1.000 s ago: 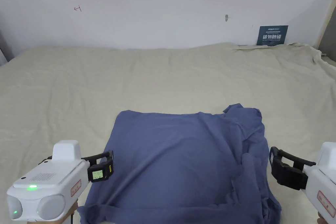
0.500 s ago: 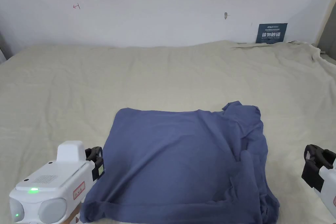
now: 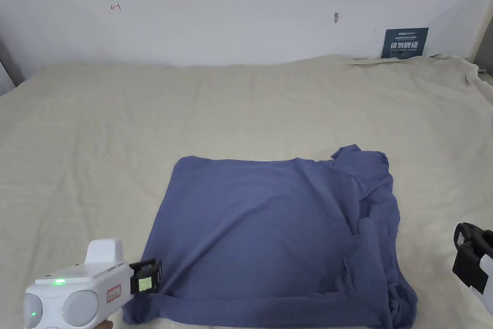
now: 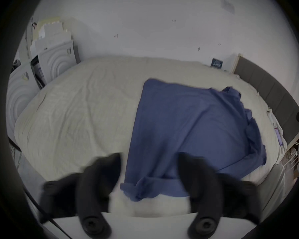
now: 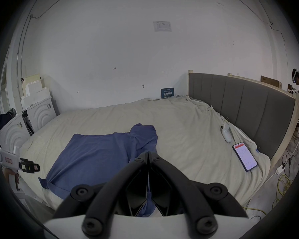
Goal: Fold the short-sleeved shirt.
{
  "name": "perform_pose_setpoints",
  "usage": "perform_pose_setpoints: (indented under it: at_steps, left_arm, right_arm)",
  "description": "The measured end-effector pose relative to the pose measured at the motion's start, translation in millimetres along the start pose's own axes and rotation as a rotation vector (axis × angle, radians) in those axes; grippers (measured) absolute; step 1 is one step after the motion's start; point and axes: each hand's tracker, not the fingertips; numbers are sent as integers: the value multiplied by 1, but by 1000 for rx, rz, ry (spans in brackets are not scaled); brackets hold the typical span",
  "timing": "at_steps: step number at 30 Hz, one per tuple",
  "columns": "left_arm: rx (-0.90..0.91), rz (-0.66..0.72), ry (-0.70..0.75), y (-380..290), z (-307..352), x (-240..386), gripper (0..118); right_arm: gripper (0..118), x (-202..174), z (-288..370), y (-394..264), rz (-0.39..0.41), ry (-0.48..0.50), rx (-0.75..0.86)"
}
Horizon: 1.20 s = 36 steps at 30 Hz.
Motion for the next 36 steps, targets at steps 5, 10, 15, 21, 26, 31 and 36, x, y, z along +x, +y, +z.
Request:
perform_pose_setpoints:
  at_steps: [5,10,15,21,26,31,36]
  left_arm:
    - [-67,-12,44,-21,-24,-6,99]
    - [-115,-17,54,-35,-34,-9,72]
    - [-136,-30,20,-45,-42,-11,4]
    - [-74,-39,6,-38,-28,-8,3]
    - [-55,-47,-7,-32,-21,-8,3]
    - [-52,-50,-13,-32,-20,-8,3]
    - [-57,-41,-16,-33,-19,-9,3]
  right_arm:
    - [0,0,-5,-4,1,4,-24]
    - [0,2,-10,-9,-1,7,-50]
    - [0,4,-19,-21,-11,10,-110]
    - [0,11,-47,-53,-45,10,-291]
    - [21,7,-69,-81,-40,6,-379]
    - [82,-1,-83,-100,-45,3,-446]
    - [84,-7,-91,-110,-14,-6,-470]
